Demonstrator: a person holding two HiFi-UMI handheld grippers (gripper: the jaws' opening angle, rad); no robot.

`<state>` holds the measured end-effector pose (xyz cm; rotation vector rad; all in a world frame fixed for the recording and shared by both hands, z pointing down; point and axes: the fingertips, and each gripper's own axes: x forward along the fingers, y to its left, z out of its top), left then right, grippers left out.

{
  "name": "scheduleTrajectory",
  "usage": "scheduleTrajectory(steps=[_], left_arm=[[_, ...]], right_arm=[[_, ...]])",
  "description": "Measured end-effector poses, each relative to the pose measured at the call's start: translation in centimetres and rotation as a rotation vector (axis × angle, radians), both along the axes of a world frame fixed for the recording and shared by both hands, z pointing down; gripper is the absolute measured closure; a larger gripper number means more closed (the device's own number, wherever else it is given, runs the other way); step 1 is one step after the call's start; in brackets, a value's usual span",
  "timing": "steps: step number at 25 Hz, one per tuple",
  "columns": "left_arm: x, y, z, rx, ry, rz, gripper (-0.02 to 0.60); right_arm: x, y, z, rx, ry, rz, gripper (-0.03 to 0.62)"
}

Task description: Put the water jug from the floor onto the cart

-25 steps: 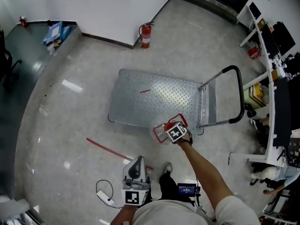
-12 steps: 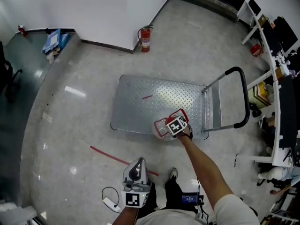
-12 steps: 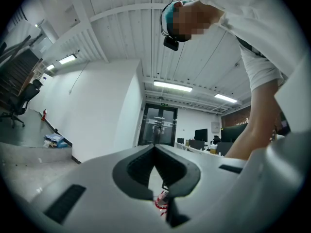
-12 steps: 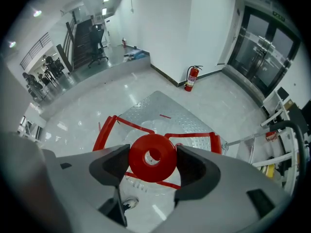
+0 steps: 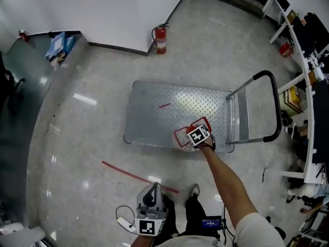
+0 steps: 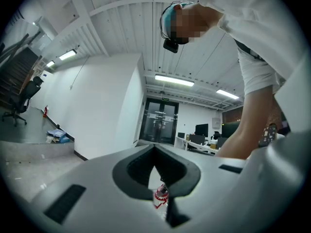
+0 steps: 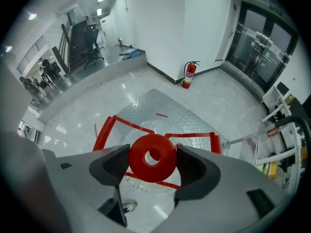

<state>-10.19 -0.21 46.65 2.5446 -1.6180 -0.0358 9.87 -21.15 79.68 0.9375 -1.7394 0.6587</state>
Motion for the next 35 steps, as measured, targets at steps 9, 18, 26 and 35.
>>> scheduleTrajectory(steps=[9,18,26,35], left_arm=[[0.6,-0.3,1.0,-0.031,0.002,0.000,0.578],[1.0,0.1,0.9,-0.035,0.004,0.004,0.578],[0.7,0.8,0.3,-0.014,0.005,-0.002,0.578],[1.3,0.8,-1.3,0.030,0.019,0.003,0.578]], right_arm=[[0.7,-0.7,0.4,0.005,-0.028,0.021,0.294],[1.3,0.0,0.8,0.025,-0.049,0.025,0.293],[1.2,-0.4,-0.9,0.096,-0.022,0.015,0.295],[2.0,0.8,-9.2,0.298,-0.101,0.092,0.329]])
